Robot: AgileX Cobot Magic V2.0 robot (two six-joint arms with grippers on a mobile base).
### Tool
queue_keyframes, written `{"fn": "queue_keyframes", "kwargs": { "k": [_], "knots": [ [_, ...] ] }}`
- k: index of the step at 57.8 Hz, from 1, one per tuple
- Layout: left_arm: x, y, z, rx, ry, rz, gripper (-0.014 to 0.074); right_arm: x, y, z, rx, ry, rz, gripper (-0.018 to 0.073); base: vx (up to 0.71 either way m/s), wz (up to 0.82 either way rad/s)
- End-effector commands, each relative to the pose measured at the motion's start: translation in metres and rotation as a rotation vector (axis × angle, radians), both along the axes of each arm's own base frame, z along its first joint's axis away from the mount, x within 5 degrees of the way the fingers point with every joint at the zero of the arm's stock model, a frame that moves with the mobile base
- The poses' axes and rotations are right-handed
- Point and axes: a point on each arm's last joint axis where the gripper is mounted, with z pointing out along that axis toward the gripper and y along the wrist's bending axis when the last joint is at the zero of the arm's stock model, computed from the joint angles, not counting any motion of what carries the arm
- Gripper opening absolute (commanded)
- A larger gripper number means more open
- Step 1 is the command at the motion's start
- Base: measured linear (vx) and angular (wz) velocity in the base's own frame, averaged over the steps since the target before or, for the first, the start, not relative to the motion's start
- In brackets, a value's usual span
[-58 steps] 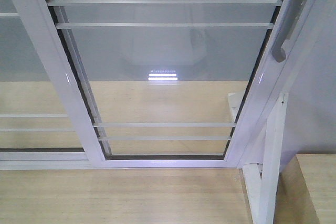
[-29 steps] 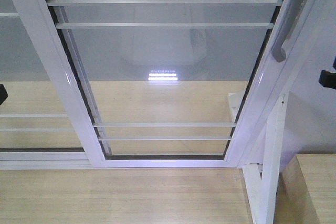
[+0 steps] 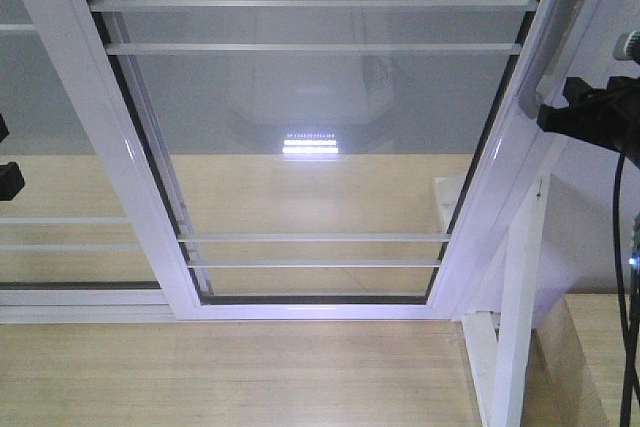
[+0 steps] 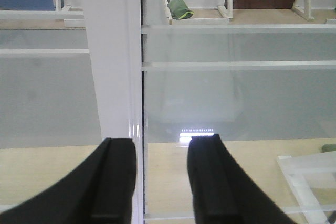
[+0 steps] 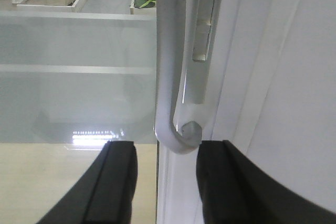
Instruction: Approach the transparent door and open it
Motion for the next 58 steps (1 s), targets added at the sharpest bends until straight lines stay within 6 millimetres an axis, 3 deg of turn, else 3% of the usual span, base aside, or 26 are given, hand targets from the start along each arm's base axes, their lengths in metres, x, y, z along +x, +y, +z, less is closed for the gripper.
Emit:
{"fn": "queue_keyframes", "kwargs": {
  "k": [1, 14, 37, 49, 58],
  "knots": [
    [0.003, 0.001, 0.02, -0.027, -0.118, 0.017, 0.039, 0.02, -0.001, 0.029, -0.006, -0.164, -0.006, 0.0365, 0.0, 0.0],
    [0.003, 0.001, 0.02, -0.027, -0.118, 0.017, 0.039, 0.063, 0.0, 0.043, -0.004, -0.17, -0.002, 0.0365, 0.0, 0.0],
    [0.003, 0.001, 0.02, -0.027, -0.118, 0.017, 0.039, 0.116, 0.0, 0.048, -0.008, -0.21, 0.002, 0.0365, 0.0, 0.0],
    [0.003, 0.001, 0.02, -0.027, -0.118, 0.017, 0.039, 0.134, 0.001, 0.042, -0.006, -0.184, 0.004, 0.0358, 0.0, 0.0],
    [0.003, 0.001, 0.02, -0.027, -0.118, 0.017, 0.039, 0.136, 0.001, 0.04, 0.005, -0.17, 0.004, 0.0323, 0.0, 0.0]
  ]
}}
